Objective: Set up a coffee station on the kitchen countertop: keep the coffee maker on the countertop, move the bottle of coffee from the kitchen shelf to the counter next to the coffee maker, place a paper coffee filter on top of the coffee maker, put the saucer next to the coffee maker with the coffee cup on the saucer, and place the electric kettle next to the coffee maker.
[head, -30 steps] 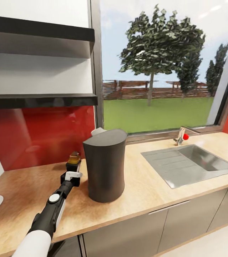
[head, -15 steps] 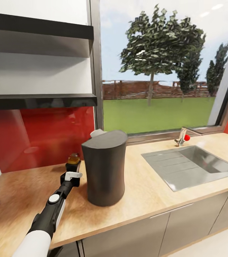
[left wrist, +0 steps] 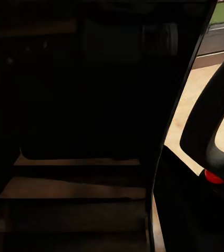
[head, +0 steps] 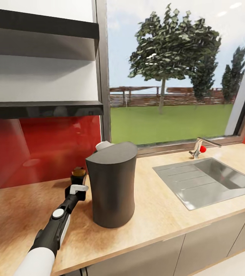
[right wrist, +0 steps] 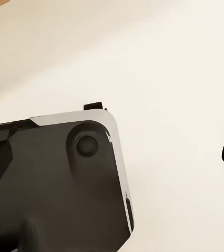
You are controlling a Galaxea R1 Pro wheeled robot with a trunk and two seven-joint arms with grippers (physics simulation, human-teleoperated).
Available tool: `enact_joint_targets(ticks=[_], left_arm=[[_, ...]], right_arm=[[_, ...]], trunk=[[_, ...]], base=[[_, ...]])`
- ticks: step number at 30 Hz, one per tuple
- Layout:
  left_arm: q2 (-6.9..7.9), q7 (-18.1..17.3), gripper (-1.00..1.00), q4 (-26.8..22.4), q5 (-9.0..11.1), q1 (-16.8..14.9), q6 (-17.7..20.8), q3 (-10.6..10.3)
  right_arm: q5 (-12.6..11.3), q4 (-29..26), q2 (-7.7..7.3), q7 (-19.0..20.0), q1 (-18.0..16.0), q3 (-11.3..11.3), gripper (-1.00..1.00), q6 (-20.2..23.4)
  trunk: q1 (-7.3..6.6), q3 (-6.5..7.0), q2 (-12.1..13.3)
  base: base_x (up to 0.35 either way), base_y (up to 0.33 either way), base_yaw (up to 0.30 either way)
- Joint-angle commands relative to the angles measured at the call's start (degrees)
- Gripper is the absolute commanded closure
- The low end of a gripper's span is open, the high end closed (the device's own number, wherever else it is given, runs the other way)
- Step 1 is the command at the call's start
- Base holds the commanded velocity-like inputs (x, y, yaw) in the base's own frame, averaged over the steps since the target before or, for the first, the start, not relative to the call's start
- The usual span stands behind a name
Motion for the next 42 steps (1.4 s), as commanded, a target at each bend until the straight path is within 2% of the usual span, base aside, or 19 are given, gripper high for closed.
enact_joint_targets(ticks=[1,6,10,13,24,25,42], left_arm=[[-0.1,-0.5,1.0,0.1,-0.7,0.0,-0.3,0.4],[-0.1,-0.5,1.0,1.8,-0.7,0.0,-0.6,0.4],[-0.1,-0.5,1.0,3.6,-0.7,0.9,-5.2,0.4],[-0.04,-0.5,1.0,5.0,-0.7,1.3,-6.9,0.4],[-0.1,-0.5,1.0,5.7,-0.8,1.5,-7.7,0.3],[-0.1,-0.5,-1.0,5.7,-0.8,1.5,-7.7,0.2],[-0.01,-0.5,-1.0,5.6,-0.7,1.5,-7.8,0.6]], right_arm=[[-0.3,0.0,0.01,0.0,0.0,-0.2,-1.0,-0.2],[-0.3,0.1,0.01,0.0,0.0,-0.2,-1.0,-0.2],[-0.2,0.1,0.01,0.0,0.0,-0.2,-1.0,-0.2],[-0.2,0.1,0.01,0.0,0.0,-0.2,-1.0,-0.2],[-0.2,0.1,0.01,0.0,0.0,-0.2,-1.0,-0.2],[-0.2,0.1,0.01,0.0,0.0,-0.2,-1.0,-0.2],[-0.2,0.1,0.01,0.0,0.0,-0.2,-1.0,-0.2]], trunk=[[0.02,-0.02,0.0],[0.02,-0.02,0.0],[0.02,-0.02,0.0],[0.02,-0.02,0.0],[0.02,-0.02,0.0],[0.02,-0.02,0.0],[0.02,-0.02,0.0]], base=[[0.0,0.0,0.0],[0.0,0.0,0.0],[0.0,0.0,0.0],[0.0,0.0,0.0],[0.0,0.0,0.0],[0.0,0.0,0.0],[0.0,0.0,0.0]])
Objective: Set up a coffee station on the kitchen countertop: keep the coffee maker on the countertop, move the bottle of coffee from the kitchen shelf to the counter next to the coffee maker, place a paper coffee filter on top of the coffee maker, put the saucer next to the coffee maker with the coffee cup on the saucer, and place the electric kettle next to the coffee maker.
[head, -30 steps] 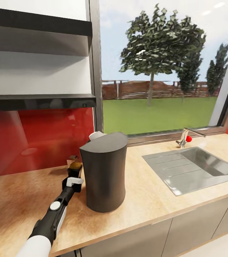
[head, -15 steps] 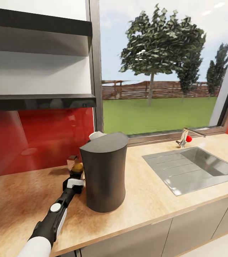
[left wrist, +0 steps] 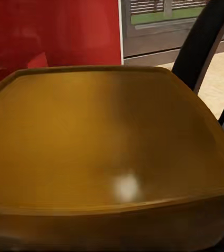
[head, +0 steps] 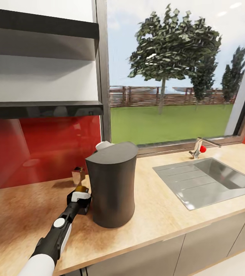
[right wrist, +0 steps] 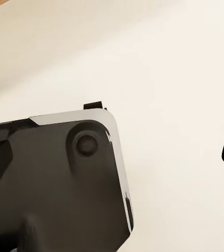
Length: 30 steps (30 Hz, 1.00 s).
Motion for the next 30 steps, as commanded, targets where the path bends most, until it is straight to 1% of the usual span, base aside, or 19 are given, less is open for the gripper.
enact_joint_targets(ticks=[1,8,11,30], left_arm=[[-0.09,-0.5,-1.0,0.0,-0.5,0.0,-0.3,0.5],[-0.05,-0.5,-1.0,-0.1,-0.5,0.0,-0.3,0.5],[-0.07,-0.5,-1.0,-0.2,-0.5,-0.1,-0.3,0.5],[-0.03,-0.5,-1.0,-0.1,-0.5,0.0,-0.3,0.5]], right_arm=[[-0.3,0.0,0.01,0.0,0.0,-0.2,-1.0,-0.2],[-0.3,0.0,0.01,0.0,0.0,-0.2,-1.0,-0.2],[-0.3,0.0,0.01,0.0,0.0,-0.2,-1.0,-0.2],[-0.3,0.0,0.01,0.1,0.0,-0.1,-1.0,-0.2]], trunk=[[0.02,-0.02,0.0],[0.02,-0.02,0.0],[0.02,-0.02,0.0],[0.02,-0.02,0.0]], base=[[0.0,0.0,0.0],[-0.001,0.0,0.0],[-0.11,0.0,0.0],[-0.323,0.0,0.0]])
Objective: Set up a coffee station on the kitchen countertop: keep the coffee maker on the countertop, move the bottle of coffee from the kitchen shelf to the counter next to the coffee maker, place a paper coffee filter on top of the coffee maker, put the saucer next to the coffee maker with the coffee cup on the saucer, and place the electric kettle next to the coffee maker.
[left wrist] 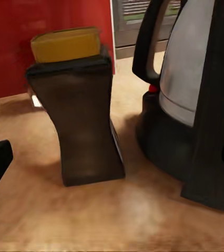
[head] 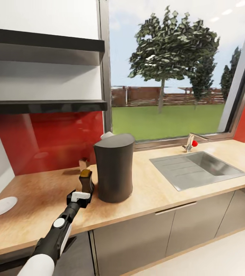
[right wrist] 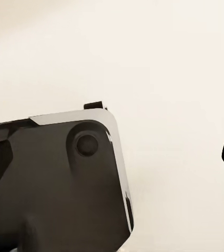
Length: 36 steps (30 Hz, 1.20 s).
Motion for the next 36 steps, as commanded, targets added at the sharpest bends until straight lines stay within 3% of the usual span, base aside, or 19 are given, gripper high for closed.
enact_joint_targets(ticks=[1,6,13,29,36], left_arm=[[-0.09,-0.5,-1.0,0.0,-0.5,0.0,-0.3,0.5],[-0.11,-0.5,-1.0,-0.9,-0.5,2.1,-0.6,0.4],[-0.23,-0.5,-1.0,-1.9,-0.4,5.4,-7.0,0.3],[-0.03,-1.0,-1.0,-2.0,-0.4,11.2,-10.0,0.4],[-0.07,-1.3,-1.0,-2.0,1.6,13.9,-14.7,0.2]], right_arm=[[-0.3,0.1,0.01,0.0,0.0,-0.1,-1.0,-0.2],[-0.3,0.1,0.01,0.0,0.0,-0.1,-1.0,-0.2],[-0.4,0.0,0.1,0.0,0.0,-0.1,-1.0,-0.1],[-0.6,-0.4,0.47,0.1,0.0,-0.3,-1.0,-0.3],[-0.6,-0.4,0.47,0.1,0.0,-0.4,-1.0,-0.3]], trunk=[[-0.01,-0.03,0.0],[-0.01,-0.03,0.0],[-0.01,-0.03,0.0],[-0.01,-0.03,0.0],[-0.01,-0.03,0.0]], base=[[-0.337,0.0,0.0],[-0.324,0.0,0.0],[-0.165,0.0,0.0],[-0.008,0.0,0.001],[0.0,0.0,0.154]])
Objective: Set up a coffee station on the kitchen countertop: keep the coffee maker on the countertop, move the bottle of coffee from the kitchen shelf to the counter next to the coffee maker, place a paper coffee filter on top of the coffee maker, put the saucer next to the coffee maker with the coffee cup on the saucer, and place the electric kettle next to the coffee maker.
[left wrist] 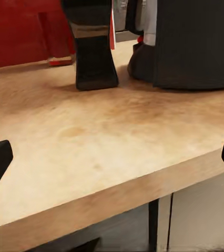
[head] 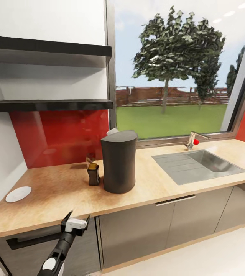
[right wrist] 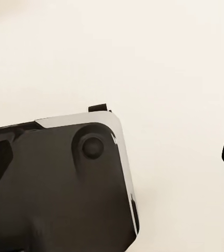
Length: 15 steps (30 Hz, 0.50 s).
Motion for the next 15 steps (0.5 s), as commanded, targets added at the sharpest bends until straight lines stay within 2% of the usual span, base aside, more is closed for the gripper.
enact_joint_targets(ticks=[1,5,9,15], left_arm=[[-0.07,-0.6,-1.0,-0.1,-0.1,0.5,-0.5,0.4],[0.0,-0.6,-1.0,-0.5,0.2,2.0,-0.8,0.3],[0.12,-0.7,-1.0,-0.6,0.2,5.0,-0.8,0.2],[0.21,-0.7,-1.0,-0.7,0.3,9.3,-0.9,0.2]], right_arm=[[-0.3,0.0,0.02,0.0,0.0,-0.2,-1.0,-0.2],[-0.3,0.0,0.02,0.0,0.0,-0.2,-1.0,-0.2],[-0.3,0.0,0.04,0.0,0.0,-0.2,-1.0,-0.2],[-0.3,0.1,0.0,0.0,0.0,-0.2,-1.0,-0.2]], trunk=[[0.02,-0.02,0.0],[0.02,-0.02,0.0],[0.02,-0.02,0.0],[0.02,-0.02,0.0]], base=[[0.0,0.0,0.248],[0.0,0.0,0.261],[0.0,0.0,0.262],[0.0,0.0,0.083]])
